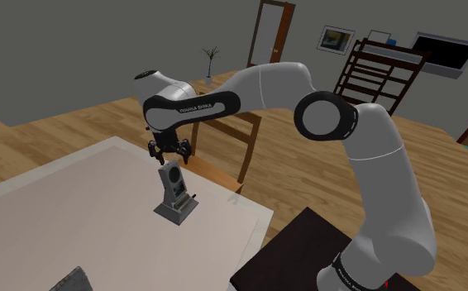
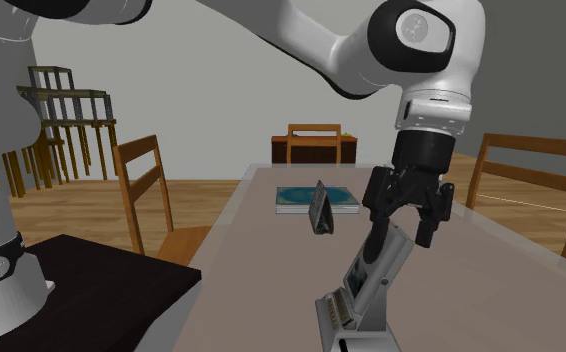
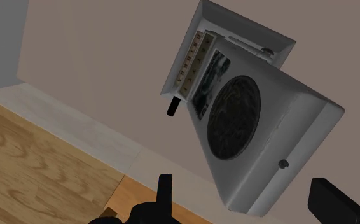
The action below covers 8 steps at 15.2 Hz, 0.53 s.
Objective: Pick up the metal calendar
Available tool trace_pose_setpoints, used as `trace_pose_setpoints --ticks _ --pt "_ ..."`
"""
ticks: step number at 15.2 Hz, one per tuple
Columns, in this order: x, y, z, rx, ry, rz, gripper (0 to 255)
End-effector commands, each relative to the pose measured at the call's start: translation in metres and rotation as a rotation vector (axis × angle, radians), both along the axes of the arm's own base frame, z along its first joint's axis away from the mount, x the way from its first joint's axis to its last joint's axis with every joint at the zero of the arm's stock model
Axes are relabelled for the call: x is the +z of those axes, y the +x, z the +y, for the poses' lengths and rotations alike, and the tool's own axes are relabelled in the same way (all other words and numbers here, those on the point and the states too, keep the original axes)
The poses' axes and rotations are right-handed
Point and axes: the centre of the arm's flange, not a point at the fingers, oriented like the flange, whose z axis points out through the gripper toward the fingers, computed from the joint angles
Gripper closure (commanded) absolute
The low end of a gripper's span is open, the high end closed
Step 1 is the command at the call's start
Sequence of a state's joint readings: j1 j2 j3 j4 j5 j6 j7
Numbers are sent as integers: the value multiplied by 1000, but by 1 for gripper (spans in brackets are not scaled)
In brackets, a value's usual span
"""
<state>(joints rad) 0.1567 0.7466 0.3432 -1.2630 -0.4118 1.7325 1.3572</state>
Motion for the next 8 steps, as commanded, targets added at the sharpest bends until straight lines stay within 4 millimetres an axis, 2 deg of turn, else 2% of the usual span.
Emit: trace_pose_setpoints --ticks 1,2,3,8 --pt "-9 1 1 0 0 0 0" --pt "-9 1 1 0 0 0 0" --pt "-9 1 1 0 0 -1 255" --pt "-9 2 1 0 0 -1 255"
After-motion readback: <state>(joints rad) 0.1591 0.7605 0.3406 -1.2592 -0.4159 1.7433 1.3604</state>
